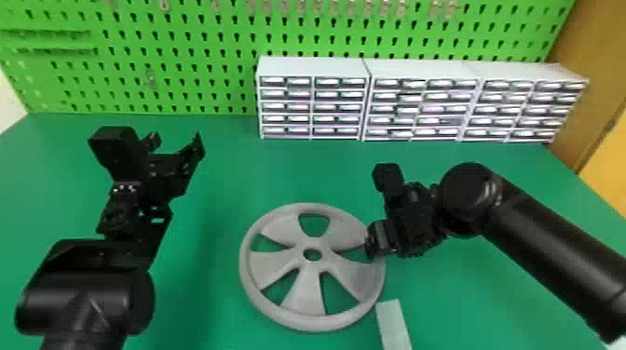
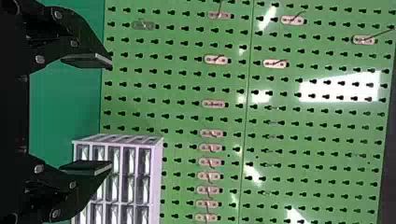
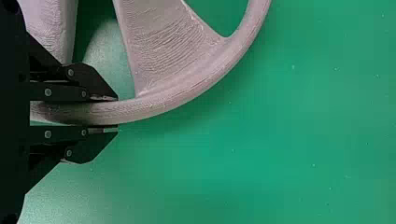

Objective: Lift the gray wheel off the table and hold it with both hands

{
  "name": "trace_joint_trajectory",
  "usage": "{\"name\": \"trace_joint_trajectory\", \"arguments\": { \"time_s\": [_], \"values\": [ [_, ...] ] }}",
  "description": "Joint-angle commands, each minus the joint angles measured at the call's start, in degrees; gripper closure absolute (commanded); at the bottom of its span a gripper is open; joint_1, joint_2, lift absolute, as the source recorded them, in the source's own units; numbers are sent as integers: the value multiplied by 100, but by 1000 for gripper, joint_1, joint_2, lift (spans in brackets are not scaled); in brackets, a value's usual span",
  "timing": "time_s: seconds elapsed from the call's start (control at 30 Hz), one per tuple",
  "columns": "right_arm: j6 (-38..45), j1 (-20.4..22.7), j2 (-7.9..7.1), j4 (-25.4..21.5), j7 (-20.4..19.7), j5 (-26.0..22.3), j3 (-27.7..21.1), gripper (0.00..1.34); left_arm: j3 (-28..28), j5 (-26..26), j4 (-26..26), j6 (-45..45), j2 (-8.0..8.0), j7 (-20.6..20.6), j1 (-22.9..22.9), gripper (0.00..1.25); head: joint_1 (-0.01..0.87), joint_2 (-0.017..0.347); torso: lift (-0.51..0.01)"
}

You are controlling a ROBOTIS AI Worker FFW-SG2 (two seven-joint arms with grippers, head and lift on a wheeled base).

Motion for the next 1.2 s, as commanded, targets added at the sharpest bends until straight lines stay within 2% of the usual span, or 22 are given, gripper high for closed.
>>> {"name": "trace_joint_trajectory", "arguments": {
  "time_s": [0.0,0.2,0.3,0.5,0.77,1.03,1.17],
  "values": [
    [-8,-7,0,0,0,-17,0,1065,-6,0,0,0,0,0,0,478,711,15,-98],
    [-8,10,26,-9,0,-34,-44,1065,-6,9,0,0,0,0,9,478,711,15,-98],
    [-8,63,88,-35,0,10,-150,1065,-6,9,0,0,0,0,9,478,711,15,-98],
    [-43,248,237,-273,0,502,-563,1076,-6,9,0,0,0,9,18,478,711,15,-98],
    [-315,669,598,-791,-9,1284,-1345,1084,3,26,-9,0,0,9,35,478,711,15,-98],
    [-737,1082,958,-1275,-9,2049,-1934,1085,3,35,-26,0,0,17,35,478,711,15,-98],
    [-904,1223,1081,-1477,0,2400,-2101,1085,-6,44,-35,0,0,26,35,478,711,15,-98]
  ]
}}
